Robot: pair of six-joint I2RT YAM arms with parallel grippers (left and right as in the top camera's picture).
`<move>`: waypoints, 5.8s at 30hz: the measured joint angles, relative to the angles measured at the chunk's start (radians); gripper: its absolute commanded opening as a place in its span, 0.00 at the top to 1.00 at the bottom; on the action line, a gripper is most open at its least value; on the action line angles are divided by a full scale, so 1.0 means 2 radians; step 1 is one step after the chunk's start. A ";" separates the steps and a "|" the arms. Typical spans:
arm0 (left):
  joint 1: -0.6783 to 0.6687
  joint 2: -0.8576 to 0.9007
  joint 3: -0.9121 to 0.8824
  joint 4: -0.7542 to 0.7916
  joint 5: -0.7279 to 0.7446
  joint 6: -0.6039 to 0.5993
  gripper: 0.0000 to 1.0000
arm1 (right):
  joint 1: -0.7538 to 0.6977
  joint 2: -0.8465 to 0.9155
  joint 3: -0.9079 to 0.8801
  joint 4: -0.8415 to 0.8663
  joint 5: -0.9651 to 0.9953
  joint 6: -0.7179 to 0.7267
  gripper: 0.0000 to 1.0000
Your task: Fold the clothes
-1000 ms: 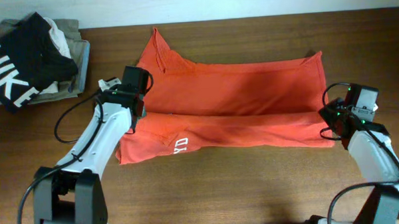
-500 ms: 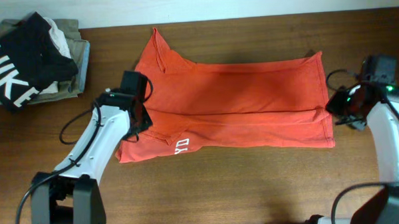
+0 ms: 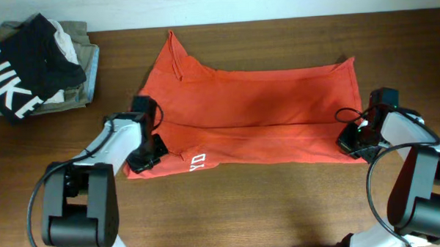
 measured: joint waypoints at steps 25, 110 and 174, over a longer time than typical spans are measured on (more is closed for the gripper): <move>-0.071 -0.074 -0.010 -0.029 0.097 -0.072 0.23 | 0.002 -0.225 0.025 -0.120 -0.047 -0.027 0.01; 0.032 -0.007 0.032 0.354 -0.034 0.038 0.01 | 0.002 -0.202 0.027 -0.137 -0.043 -0.066 0.01; 0.017 0.016 0.082 -0.034 0.014 0.085 0.32 | -0.007 -0.004 0.145 -0.171 0.005 -0.038 0.73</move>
